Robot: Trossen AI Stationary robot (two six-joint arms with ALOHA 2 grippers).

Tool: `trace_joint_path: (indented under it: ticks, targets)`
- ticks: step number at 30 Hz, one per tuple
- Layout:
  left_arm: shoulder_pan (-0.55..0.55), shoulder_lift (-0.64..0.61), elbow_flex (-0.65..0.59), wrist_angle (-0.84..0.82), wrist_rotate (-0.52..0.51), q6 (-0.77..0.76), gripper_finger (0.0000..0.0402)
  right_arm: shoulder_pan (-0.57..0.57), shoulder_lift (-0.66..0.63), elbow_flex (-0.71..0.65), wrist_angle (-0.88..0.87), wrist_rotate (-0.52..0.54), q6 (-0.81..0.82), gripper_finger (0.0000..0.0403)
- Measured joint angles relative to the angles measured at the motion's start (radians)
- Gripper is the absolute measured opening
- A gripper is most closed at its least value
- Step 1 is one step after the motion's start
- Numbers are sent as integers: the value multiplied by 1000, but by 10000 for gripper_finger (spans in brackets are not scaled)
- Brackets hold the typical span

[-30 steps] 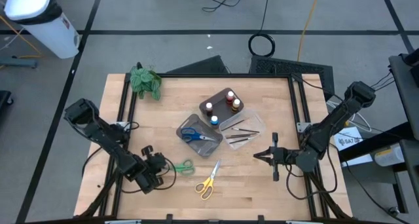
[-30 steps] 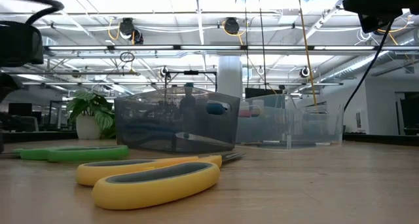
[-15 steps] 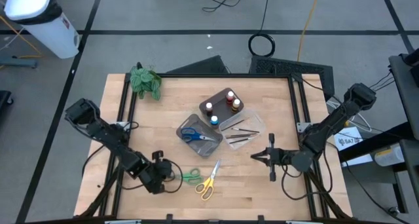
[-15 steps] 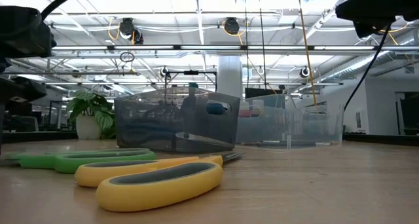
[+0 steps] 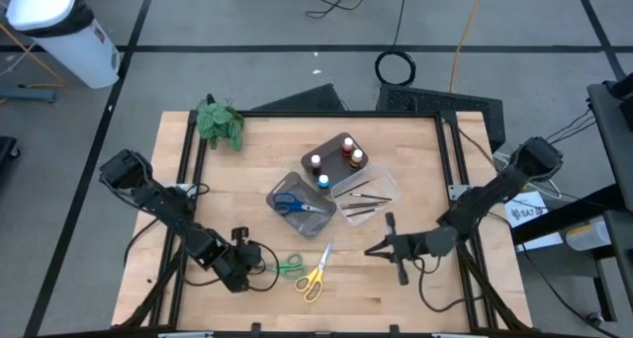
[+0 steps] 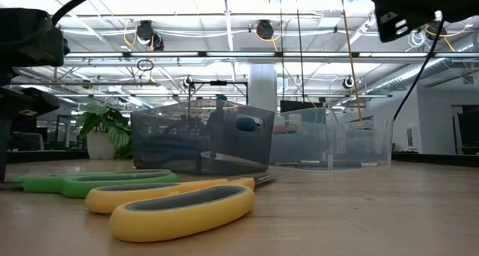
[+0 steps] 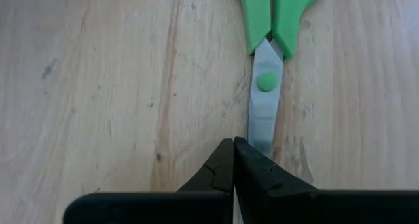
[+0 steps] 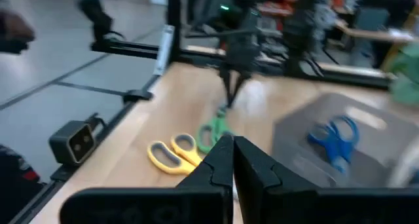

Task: Pick & Place Paint Supplies
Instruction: Put the green scissors into the bottom black bin

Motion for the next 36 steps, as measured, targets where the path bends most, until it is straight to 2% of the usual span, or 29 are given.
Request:
trace_joint_path:
  ticks: [2,7,11,15,19,24,27,30,36]
  targets:
    - [-3,-25,11,-14,-2,19,7,-24,67,15,54,-44,-25,0]
    - [-7,-56,35,11,-3,22,10,-90,205,111,28,-152,-21,0]
    - [-1,-56,35,104,-17,48,6,-121,247,146,21,-216,-26,0]
    - [38,-56,35,266,-68,136,15,-127,247,146,18,-217,-16,0]
    - [87,-20,36,403,-56,246,5,-127,247,146,18,-218,-8,0]
    - [139,29,35,530,-53,358,18,-127,265,156,20,-218,20,0]
    - [147,14,36,546,-90,369,11,-148,350,217,10,-252,58,0]
    - [143,-26,35,547,-116,386,5,-181,457,339,-14,-323,56,0]
    - [115,-104,36,541,-180,387,23,-244,653,604,-247,-402,59,0]
